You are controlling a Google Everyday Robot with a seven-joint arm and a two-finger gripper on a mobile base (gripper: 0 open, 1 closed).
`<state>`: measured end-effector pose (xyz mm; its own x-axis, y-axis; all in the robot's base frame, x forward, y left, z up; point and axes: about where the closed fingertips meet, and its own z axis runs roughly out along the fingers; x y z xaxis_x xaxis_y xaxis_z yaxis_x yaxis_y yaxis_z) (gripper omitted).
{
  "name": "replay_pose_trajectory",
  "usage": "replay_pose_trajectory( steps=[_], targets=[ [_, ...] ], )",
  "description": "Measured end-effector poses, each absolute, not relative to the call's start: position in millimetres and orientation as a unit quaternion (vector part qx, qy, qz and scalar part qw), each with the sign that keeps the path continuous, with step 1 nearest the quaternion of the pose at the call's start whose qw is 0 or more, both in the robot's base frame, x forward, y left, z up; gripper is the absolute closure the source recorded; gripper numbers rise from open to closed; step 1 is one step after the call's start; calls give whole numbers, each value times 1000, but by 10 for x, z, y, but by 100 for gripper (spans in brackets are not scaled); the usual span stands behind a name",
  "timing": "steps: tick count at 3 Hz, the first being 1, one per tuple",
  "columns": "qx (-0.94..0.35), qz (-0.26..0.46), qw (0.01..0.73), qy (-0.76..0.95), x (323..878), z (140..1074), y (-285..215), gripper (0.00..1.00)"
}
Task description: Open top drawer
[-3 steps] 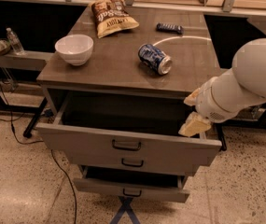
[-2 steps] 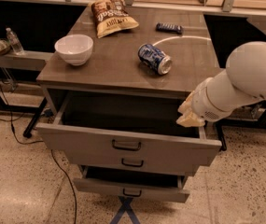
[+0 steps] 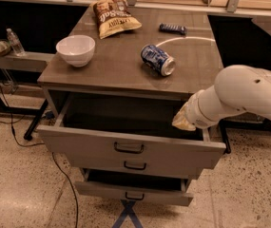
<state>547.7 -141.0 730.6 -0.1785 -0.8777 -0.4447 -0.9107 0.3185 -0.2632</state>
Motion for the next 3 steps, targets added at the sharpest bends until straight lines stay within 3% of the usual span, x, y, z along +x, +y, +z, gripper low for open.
replay_pose_trajectory(
  steps=[3],
  targets=[
    [-575, 91, 222, 782, 5247, 6870, -1388, 100]
  ],
)
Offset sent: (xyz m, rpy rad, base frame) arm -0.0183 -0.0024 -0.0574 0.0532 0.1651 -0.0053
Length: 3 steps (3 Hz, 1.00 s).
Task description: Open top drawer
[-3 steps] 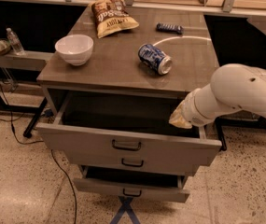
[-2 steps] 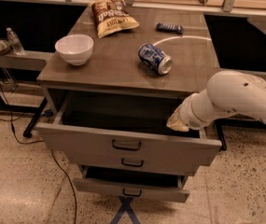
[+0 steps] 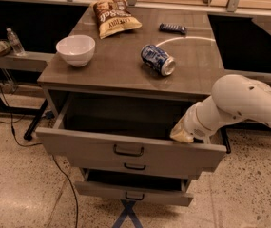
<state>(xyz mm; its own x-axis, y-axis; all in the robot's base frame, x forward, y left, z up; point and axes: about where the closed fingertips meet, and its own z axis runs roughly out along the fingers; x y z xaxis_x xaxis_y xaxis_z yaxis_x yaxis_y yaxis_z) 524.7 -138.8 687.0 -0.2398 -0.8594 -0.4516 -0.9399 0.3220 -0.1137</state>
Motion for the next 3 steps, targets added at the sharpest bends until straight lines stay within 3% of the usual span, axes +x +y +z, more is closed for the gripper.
replay_pose_trajectory(
  steps=[3],
  targets=[
    [-588, 147, 110, 788, 4489, 6754, -1355, 100]
  ],
)
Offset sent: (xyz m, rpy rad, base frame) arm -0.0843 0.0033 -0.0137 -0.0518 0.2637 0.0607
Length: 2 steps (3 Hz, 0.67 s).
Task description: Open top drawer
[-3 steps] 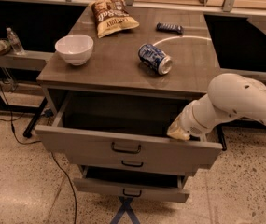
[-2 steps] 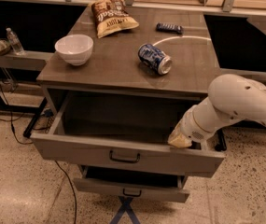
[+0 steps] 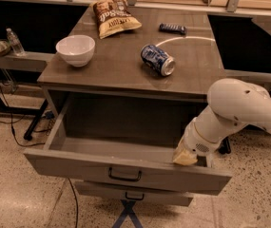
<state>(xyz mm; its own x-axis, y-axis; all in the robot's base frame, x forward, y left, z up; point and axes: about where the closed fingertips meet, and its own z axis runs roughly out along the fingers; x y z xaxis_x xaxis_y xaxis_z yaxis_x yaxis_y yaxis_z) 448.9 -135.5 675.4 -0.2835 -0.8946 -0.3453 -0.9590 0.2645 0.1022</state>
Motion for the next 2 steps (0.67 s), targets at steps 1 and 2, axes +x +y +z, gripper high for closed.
replay_pose_trajectory(
  steps=[1, 2],
  targets=[
    [-591, 162, 66, 788, 4211, 6765, -1401, 100],
    [-583, 169, 30, 794, 3966, 6837, -1522, 100]
  ],
)
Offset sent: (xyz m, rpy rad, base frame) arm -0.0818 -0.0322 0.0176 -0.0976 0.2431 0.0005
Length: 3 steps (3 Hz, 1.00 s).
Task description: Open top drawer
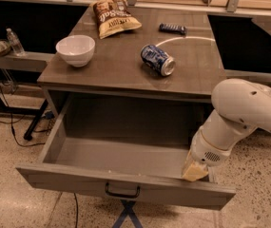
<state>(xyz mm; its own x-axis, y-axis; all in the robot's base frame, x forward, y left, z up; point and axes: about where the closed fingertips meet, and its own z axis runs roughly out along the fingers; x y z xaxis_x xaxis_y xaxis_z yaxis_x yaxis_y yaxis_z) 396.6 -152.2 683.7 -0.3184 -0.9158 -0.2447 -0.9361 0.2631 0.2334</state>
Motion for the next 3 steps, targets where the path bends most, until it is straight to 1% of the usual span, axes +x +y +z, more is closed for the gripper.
replay_pose_trajectory(
  steps=[1, 3],
  targets=[
    [-567, 176, -8, 805, 3678, 6883, -1646, 100],
    [-552, 187, -52, 811, 3379, 6860, -1717, 100]
  ],
)
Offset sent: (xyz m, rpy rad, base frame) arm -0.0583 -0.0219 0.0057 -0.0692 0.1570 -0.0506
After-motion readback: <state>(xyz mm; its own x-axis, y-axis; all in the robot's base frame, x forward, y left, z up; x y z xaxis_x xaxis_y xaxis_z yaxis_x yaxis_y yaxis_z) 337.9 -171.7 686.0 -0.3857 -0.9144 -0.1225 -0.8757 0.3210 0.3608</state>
